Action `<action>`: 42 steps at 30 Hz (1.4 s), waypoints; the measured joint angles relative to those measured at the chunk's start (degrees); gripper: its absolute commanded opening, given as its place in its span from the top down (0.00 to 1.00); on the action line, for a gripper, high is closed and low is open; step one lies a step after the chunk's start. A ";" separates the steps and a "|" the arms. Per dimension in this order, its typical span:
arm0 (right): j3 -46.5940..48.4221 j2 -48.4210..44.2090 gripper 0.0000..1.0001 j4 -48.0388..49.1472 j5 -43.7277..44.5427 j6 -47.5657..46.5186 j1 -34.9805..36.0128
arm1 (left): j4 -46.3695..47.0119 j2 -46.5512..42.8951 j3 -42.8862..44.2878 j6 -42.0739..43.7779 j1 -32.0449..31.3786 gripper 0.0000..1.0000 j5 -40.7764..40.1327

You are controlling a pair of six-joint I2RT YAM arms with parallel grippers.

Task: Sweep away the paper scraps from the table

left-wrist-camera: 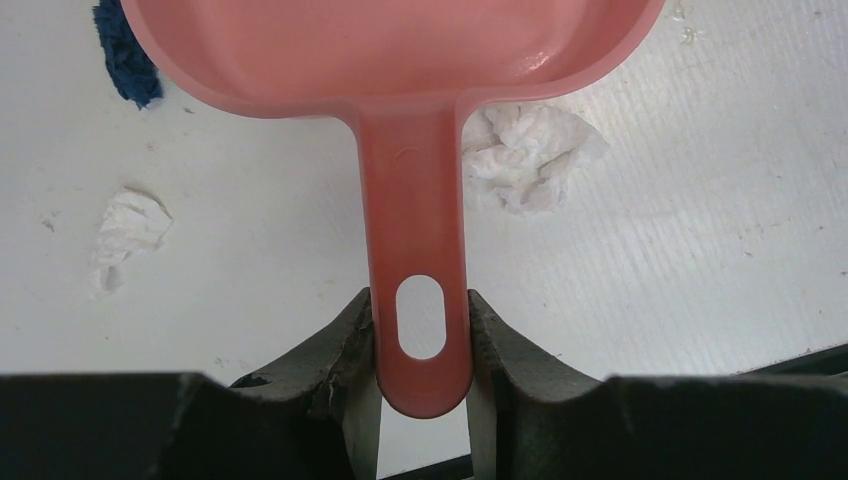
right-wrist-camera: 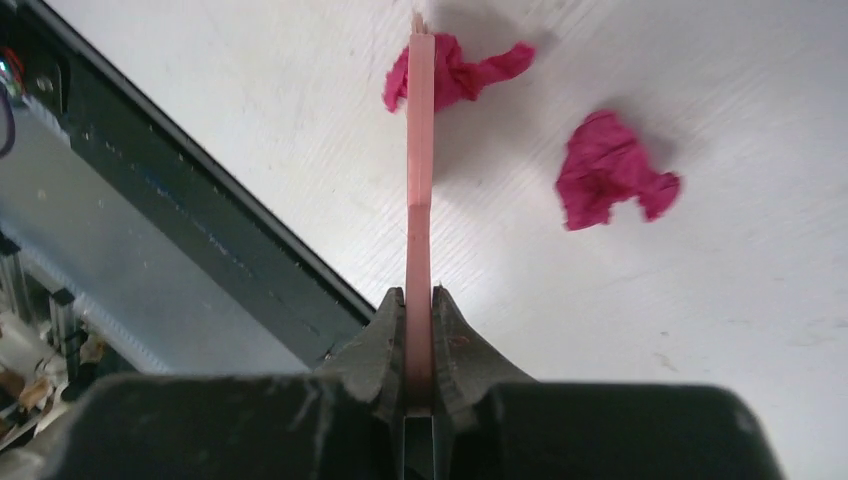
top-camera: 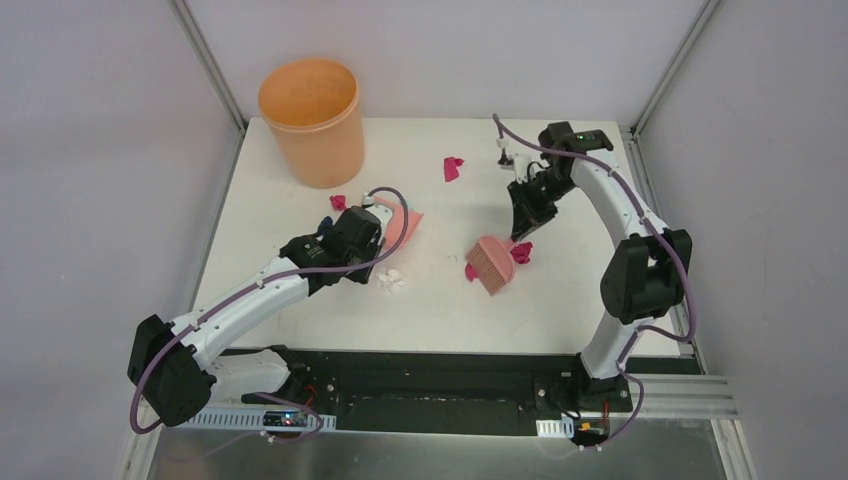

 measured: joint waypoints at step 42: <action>-7.56 -12.41 1.00 12.20 46.36 -3.72 -34.71 | 3.41 7.28 0.00 1.73 0.00 1.00 27.41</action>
